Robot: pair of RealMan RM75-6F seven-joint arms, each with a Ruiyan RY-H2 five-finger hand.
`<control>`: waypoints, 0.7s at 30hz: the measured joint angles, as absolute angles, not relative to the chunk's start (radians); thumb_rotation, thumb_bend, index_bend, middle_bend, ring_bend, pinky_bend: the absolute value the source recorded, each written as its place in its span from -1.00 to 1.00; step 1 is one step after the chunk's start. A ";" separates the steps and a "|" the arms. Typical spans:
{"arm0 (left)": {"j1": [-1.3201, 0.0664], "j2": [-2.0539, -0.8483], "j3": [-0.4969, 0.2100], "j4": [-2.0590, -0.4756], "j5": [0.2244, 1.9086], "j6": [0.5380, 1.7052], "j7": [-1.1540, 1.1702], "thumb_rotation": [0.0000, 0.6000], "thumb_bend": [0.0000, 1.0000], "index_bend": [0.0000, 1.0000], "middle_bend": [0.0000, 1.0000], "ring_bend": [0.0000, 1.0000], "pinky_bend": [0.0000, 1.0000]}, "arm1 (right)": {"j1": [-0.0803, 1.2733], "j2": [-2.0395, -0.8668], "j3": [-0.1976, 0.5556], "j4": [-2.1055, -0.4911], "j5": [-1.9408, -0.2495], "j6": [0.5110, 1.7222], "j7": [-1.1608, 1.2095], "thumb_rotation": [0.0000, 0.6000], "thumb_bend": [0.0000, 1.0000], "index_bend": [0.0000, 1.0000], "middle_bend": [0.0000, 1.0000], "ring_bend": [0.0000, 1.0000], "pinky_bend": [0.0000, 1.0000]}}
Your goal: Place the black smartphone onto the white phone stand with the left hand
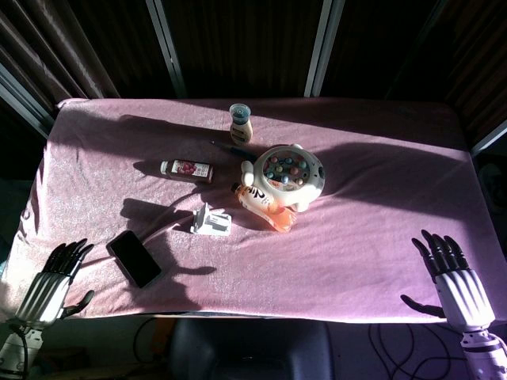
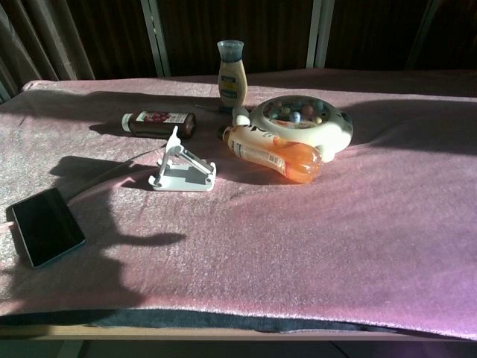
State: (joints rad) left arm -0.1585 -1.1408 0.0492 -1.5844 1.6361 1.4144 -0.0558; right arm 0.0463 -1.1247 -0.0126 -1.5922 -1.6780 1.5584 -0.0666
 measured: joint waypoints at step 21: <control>-0.456 -1.293 0.026 -1.354 1.704 1.076 -0.260 1.00 0.13 -0.83 -0.52 -1.00 -1.00 | 0.043 -1.110 -0.023 -1.580 -1.692 1.561 -0.028 1.00 -0.63 -1.00 -1.00 -1.00 -1.00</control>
